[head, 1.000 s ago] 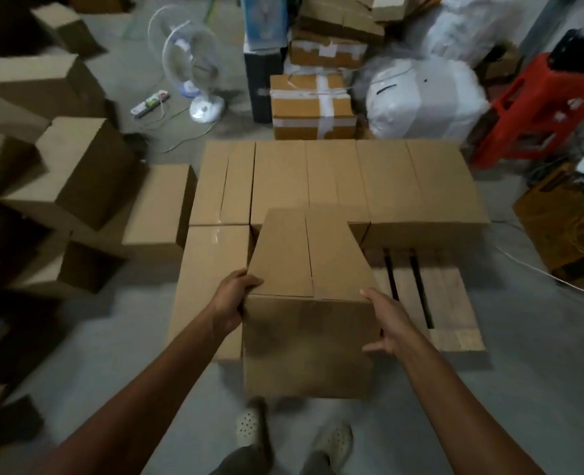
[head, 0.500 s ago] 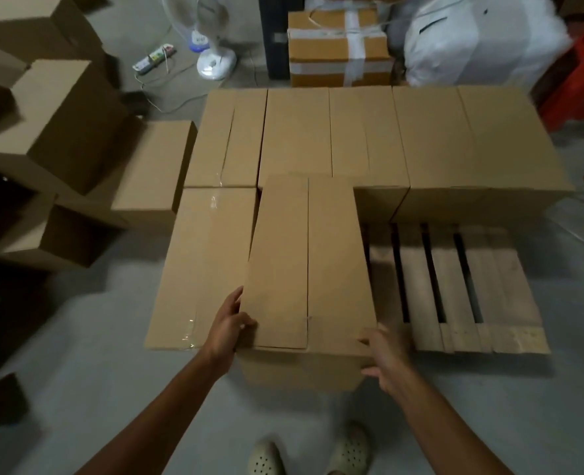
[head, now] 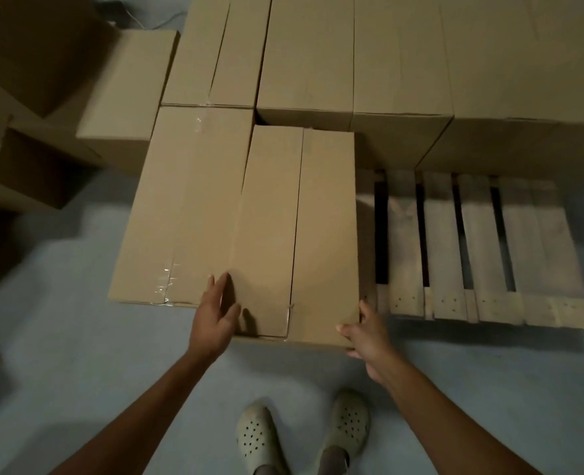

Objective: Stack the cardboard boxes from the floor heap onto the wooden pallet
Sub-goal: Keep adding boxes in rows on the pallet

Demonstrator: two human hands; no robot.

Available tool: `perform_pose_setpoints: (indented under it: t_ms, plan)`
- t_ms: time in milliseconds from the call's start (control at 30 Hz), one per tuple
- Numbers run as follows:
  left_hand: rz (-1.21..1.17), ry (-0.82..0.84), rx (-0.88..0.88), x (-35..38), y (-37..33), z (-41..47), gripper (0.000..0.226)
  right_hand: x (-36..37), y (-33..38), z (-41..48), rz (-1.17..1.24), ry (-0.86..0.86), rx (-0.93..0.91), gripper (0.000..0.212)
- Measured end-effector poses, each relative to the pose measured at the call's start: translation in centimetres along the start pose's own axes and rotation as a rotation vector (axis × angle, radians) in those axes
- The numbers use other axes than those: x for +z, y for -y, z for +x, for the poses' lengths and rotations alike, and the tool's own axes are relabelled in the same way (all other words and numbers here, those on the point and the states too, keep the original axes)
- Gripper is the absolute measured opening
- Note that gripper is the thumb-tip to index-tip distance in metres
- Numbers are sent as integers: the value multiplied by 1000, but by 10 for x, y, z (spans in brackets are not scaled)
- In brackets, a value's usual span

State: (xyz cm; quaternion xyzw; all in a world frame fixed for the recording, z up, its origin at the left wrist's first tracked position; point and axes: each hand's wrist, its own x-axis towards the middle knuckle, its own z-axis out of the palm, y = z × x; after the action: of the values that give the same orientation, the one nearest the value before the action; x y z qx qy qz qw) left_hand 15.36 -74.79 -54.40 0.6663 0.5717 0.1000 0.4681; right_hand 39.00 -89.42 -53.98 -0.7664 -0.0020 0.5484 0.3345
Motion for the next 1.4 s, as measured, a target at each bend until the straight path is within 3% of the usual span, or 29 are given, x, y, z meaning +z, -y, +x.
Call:
perform_pose_setpoints:
  t_ms: [200, 433, 533, 767, 867, 1000, 1067, 1133, 1233, 1400]
  plan:
    - [476, 125, 348, -23, 52, 23, 101, 16, -13, 32, -94, -31, -44, 77]
    - [869, 273, 518, -30, 83, 50, 132, 16, -14, 52, -141, -36, -59, 70]
    - [876, 229, 496, -23, 88, 51, 129, 16, -14, 55, -143, -42, -63, 78]
    - [762, 58, 482, -15, 82, 52, 94, 25, -1, 58, -149, -121, -153, 83]
    - [749, 14, 469, -11, 76, 57, 87, 35, 11, 56, -357, -212, -194, 80]
    - [786, 4, 494, -16, 70, 65, 94, 52, 18, 40, -1041, -332, -491, 92]
    - [859, 52, 489, -21, 66, 70, 107, 63, 17, 37, -1269, -216, -678, 101]
    - [950, 114, 481, -25, 65, 76, 125, 71, 15, 38, -1425, -92, -715, 110]
    - [1019, 152, 455, -27, 68, 87, 146, 77, 13, 43, -1513, -88, -690, 113]
    - [1018, 153, 462, -22, 72, 92, 143, 79, 16, 42, -1489, -124, -684, 115]
